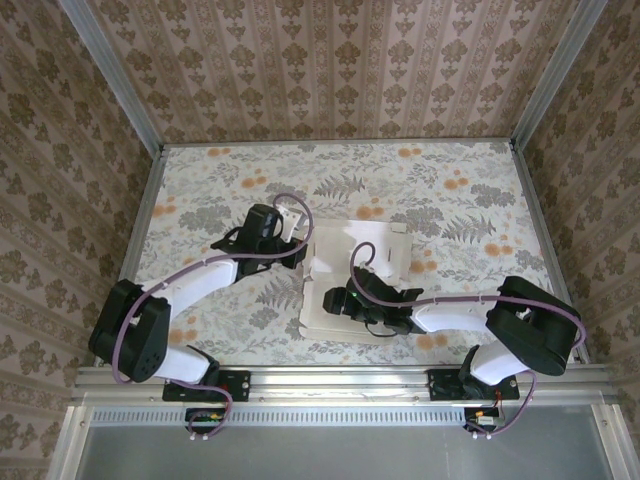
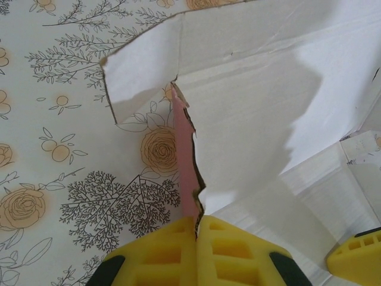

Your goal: Fold the paper box

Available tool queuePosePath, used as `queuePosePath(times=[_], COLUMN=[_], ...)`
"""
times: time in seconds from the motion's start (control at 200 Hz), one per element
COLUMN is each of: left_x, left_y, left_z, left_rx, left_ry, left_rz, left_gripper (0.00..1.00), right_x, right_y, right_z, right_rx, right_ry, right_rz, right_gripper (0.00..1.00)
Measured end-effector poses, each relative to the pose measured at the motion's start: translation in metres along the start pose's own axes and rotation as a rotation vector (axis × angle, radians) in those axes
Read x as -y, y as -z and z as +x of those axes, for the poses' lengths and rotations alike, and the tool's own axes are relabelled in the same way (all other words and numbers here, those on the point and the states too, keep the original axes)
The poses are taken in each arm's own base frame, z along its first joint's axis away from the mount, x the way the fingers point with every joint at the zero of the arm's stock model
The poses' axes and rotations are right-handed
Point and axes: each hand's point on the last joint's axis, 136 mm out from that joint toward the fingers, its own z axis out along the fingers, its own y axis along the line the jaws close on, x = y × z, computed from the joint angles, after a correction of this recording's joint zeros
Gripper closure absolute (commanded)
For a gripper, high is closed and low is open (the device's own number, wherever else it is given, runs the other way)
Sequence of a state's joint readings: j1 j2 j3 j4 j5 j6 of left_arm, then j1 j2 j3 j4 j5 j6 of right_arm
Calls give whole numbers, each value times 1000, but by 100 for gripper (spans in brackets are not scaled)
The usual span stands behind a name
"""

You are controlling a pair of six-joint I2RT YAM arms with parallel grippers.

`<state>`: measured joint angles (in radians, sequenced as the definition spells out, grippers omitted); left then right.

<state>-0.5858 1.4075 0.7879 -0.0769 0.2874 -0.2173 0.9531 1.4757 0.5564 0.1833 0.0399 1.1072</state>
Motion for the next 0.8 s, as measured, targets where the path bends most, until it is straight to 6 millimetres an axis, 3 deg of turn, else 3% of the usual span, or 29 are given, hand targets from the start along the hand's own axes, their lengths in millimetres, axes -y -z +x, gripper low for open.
queuePosePath(times=[0.8], left_x=[5], left_y=[8], left_z=[13], left_rx=[52], left_ry=[-79], left_rz=[-112], left_gripper=[100], right_x=[-6], right_y=[-4], right_z=[-7], right_rx=[43], right_ry=[-45], right_rz=[-2], right_gripper=[21])
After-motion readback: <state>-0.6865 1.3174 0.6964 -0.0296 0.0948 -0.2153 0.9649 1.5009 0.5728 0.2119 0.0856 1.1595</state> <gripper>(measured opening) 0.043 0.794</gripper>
